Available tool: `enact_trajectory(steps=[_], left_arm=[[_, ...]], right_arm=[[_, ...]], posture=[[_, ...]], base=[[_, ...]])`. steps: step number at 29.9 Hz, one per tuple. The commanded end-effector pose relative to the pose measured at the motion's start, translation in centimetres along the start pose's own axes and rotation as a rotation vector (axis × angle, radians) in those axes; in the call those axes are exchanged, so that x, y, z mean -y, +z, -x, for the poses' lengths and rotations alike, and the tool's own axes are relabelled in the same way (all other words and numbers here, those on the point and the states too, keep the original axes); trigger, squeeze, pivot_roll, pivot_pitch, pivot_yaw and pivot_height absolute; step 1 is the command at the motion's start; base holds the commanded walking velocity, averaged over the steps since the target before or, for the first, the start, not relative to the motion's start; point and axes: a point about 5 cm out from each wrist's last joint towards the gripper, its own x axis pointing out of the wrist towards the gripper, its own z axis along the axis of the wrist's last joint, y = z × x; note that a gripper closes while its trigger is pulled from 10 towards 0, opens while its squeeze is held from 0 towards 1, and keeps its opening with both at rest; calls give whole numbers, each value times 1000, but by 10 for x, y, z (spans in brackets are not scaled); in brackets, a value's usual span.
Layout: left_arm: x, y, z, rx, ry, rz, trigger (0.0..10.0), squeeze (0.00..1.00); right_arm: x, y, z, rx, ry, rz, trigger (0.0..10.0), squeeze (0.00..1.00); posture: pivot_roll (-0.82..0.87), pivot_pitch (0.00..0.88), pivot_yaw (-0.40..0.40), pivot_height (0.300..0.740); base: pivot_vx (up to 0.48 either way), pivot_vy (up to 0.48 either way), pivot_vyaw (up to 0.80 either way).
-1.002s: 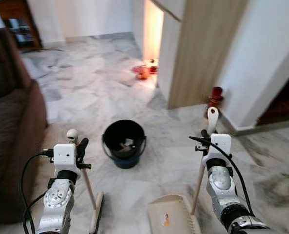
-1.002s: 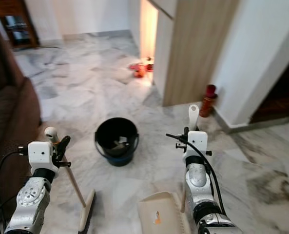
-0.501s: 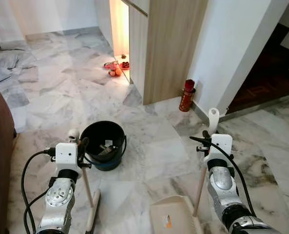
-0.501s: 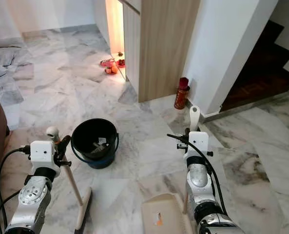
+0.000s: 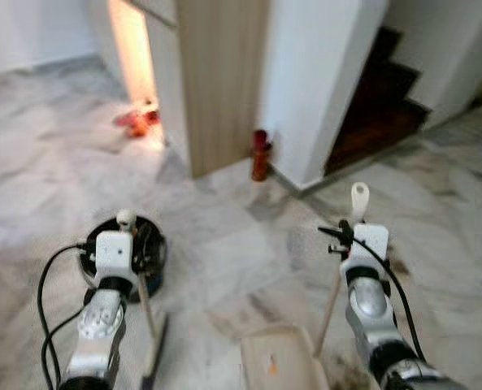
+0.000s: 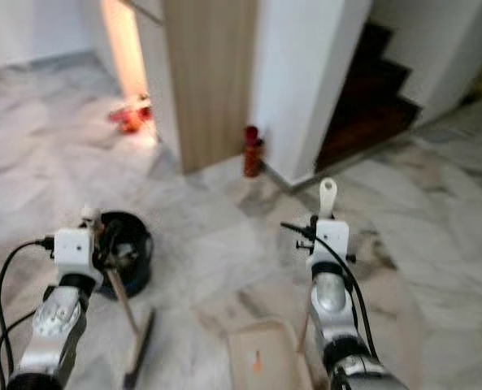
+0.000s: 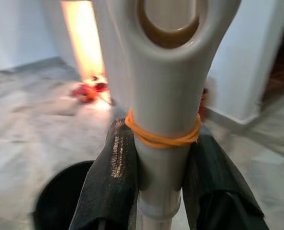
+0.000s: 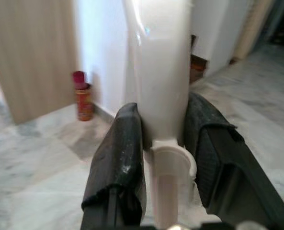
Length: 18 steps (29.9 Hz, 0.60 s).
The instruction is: Sweep floor
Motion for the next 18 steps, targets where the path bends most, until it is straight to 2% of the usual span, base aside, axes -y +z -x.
enact_trajectory(steps=[1, 8, 14, 18], left_arm=[[1, 7, -4, 40, -13, -26, 10000, 0], [1, 4, -1, 38, -12, -46, 10000, 0], [-1, 5, -2, 43, -1, -36, 10000, 0], [-1, 5, -4, 43, 13, -28, 10000, 0]], right_arm=[[5, 1, -1, 8, -16, -1, 10000, 0], [8, -2, 1, -2, -14, 9, 10000, 0], [8, 0, -1, 1, -16, 12, 10000, 0], [10, 1, -2, 1, -30, 9, 10000, 0]], posture=[[80, 0, -12, 740], [91, 0, -27, 740], [92, 0, -31, 740], [87, 0, -29, 740]], base=[[0, 0, -800], [0, 0, -800], [0, -402, -800], [0, 0, -800]])
